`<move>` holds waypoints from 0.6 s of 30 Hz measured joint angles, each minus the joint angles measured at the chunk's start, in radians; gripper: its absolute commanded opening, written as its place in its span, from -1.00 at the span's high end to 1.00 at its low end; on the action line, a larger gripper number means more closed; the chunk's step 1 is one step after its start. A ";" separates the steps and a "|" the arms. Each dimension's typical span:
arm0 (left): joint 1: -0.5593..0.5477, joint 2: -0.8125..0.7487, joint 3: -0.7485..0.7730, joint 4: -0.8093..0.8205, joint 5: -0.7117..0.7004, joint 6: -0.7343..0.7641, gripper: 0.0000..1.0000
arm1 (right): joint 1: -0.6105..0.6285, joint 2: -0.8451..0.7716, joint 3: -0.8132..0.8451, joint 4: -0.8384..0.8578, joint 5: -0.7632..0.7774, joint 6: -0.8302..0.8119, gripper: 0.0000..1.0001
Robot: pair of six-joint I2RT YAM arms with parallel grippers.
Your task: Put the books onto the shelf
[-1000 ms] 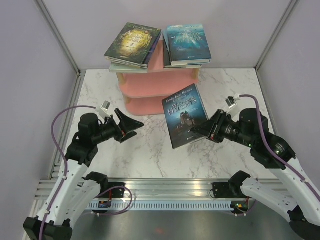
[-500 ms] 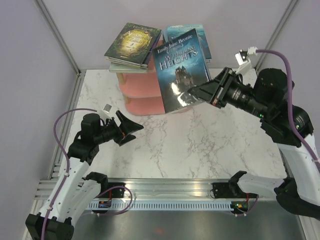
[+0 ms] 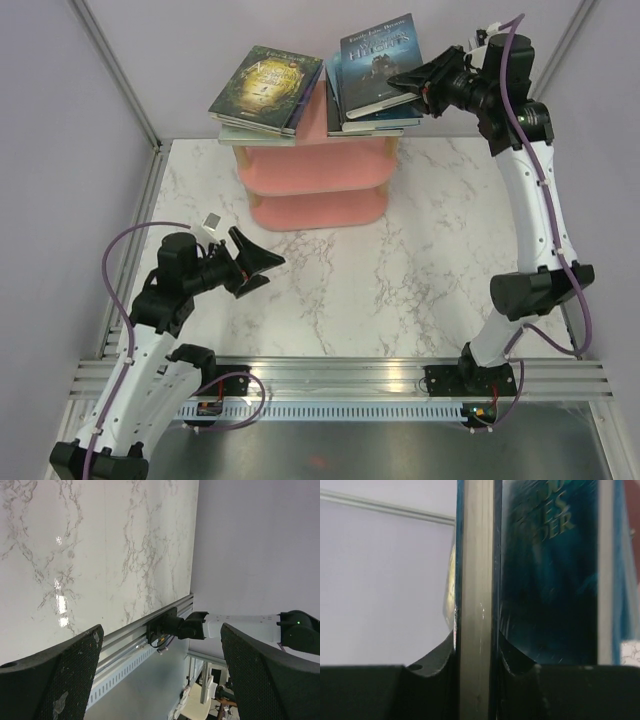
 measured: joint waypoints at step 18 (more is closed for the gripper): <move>0.008 0.041 0.057 -0.050 -0.028 0.056 -1.00 | -0.058 0.074 -0.026 0.145 -0.166 0.093 -0.96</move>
